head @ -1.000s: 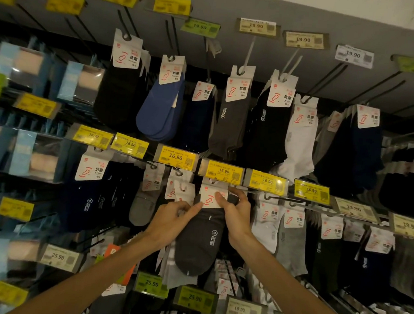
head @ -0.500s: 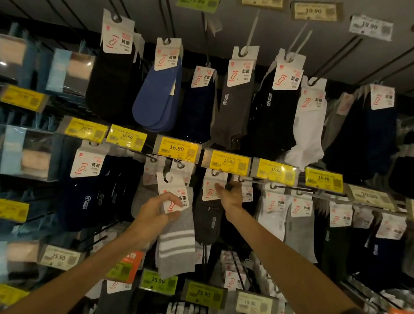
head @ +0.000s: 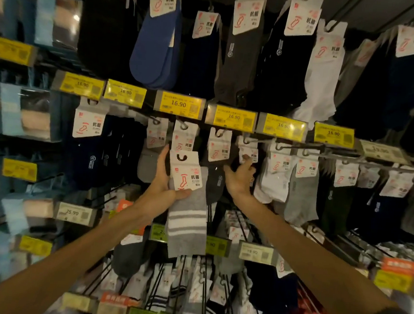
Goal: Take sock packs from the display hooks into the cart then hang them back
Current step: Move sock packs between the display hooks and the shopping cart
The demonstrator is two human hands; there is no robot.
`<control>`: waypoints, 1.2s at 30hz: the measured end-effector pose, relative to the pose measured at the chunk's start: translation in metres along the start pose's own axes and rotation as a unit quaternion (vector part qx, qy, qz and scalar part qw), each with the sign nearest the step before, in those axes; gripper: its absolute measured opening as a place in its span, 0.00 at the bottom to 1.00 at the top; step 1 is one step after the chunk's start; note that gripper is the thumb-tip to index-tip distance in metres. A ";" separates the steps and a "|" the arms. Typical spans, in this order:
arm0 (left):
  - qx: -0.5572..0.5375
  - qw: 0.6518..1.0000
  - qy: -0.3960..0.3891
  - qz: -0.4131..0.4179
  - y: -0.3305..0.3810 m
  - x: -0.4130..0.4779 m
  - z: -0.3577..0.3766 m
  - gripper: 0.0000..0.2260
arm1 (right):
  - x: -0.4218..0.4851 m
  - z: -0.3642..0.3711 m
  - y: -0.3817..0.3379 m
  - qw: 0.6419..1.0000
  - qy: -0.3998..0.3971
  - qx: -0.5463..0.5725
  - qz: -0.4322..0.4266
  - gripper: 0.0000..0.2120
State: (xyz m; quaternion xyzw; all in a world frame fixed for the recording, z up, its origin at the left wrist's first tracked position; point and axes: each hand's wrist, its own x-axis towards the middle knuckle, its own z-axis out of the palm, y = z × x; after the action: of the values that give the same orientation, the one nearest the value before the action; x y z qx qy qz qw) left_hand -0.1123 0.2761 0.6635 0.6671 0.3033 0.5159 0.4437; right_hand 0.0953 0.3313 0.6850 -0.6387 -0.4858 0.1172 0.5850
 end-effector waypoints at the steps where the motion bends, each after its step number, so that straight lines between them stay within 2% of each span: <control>1: 0.003 1.000 -0.007 -0.012 -0.003 -0.003 0.005 0.50 | -0.013 -0.008 0.003 0.999 -0.011 0.031 -0.019 0.23; 3: -0.009 0.998 -0.024 -0.053 -0.009 -0.014 0.017 0.53 | -0.044 -0.028 0.008 0.992 -0.059 0.108 -0.005 0.11; 4: -0.011 0.997 -0.034 -0.070 -0.014 -0.021 0.023 0.53 | -0.063 -0.039 0.011 0.985 -0.091 0.149 0.013 0.09; 6: -0.001 0.995 -0.054 -0.081 -0.027 -0.039 0.036 0.49 | -0.104 -0.063 0.016 0.969 -0.159 0.186 0.023 0.12; 9: -0.014 0.989 -0.108 -0.101 -0.051 -0.072 0.061 0.38 | -0.158 -0.090 0.050 0.961 -0.213 0.177 0.025 0.09; 11: -0.035 0.985 -0.124 -0.112 -0.067 -0.093 0.078 0.36 | -0.182 -0.102 0.081 0.962 -0.215 0.165 0.036 0.13; 13: -0.052 0.982 -0.127 -0.130 -0.083 -0.114 0.091 0.38 | -0.199 -0.112 0.109 0.964 -0.215 0.149 0.041 0.17; 17: -0.031 0.972 -0.160 -0.170 -0.117 -0.150 0.119 0.40 | -0.228 -0.121 0.154 0.970 -0.194 0.123 0.077 0.05; 19: -0.032 0.967 -0.159 -0.196 -0.133 -0.163 0.131 0.39 | -0.242 -0.121 0.177 0.969 -0.200 0.105 0.100 0.04; 22: -0.040 0.956 -0.173 -0.233 -0.160 -0.187 0.144 0.39 | -0.269 -0.115 0.212 0.966 -0.212 0.072 0.126 0.08; 27: -0.090 0.936 -0.186 -0.285 -0.212 -0.223 0.157 0.41 | -0.307 -0.099 0.250 0.953 -0.225 0.041 0.199 0.22; 28: -0.094 0.931 -0.185 -0.301 -0.221 -0.228 0.160 0.42 | -0.310 -0.096 0.258 0.953 -0.217 0.031 0.211 0.20; 31: -0.113 0.916 -0.162 -0.349 -0.248 -0.238 0.171 0.41 | -0.319 -0.088 0.285 0.948 -0.195 0.044 0.247 0.06; 36: -0.116 0.895 -0.137 -0.409 -0.293 -0.246 0.183 0.36 | -0.326 -0.078 0.323 0.934 -0.183 0.060 0.302 0.16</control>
State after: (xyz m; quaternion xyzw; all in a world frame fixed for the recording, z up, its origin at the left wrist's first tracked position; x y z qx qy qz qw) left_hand 0.0086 0.1363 0.2816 0.4919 0.4234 0.2240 0.7270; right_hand 0.1440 0.0851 0.2929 -0.6865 -0.3605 0.4319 0.4607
